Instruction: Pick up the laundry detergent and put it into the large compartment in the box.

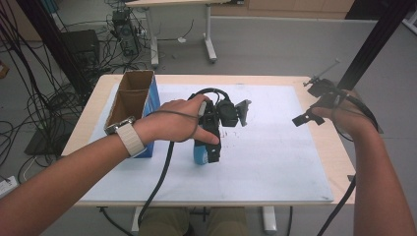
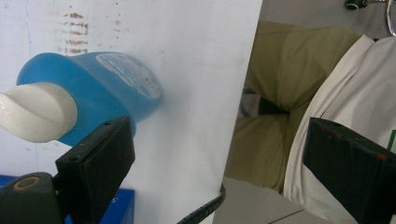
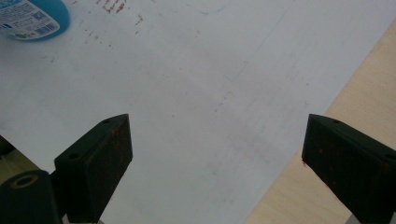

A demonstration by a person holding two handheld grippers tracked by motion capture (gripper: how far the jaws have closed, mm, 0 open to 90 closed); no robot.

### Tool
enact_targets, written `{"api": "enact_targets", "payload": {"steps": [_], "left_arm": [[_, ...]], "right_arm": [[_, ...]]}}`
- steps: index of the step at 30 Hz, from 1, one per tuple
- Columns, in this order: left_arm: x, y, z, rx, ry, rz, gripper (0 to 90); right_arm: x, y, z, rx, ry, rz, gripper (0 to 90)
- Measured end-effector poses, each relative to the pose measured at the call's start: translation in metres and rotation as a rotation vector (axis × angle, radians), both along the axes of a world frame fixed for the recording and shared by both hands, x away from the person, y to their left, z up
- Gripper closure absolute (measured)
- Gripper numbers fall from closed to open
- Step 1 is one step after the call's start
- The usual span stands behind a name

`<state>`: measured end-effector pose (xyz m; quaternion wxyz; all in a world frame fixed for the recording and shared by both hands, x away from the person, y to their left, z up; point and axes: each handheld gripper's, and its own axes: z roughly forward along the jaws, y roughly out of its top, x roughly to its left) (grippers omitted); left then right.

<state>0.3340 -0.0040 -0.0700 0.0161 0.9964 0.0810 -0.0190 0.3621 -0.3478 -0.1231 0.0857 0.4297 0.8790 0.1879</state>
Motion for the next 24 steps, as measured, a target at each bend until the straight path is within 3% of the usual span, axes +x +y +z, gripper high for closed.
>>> {"api": "enact_targets", "payload": {"steps": [20, 24], "left_arm": [[-0.0047, 0.0025, 0.0067, -0.009, -0.006, 0.026, 9.5], [-0.0063, 0.0019, 0.0100, -0.012, -0.011, 0.051, 9.4]], "right_arm": [[0.0038, 0.0057, 0.0013, -0.015, 0.009, 0.010, 8.9], [0.0035, 0.0041, 0.0012, -0.015, 0.010, 0.008, 8.9]]}}
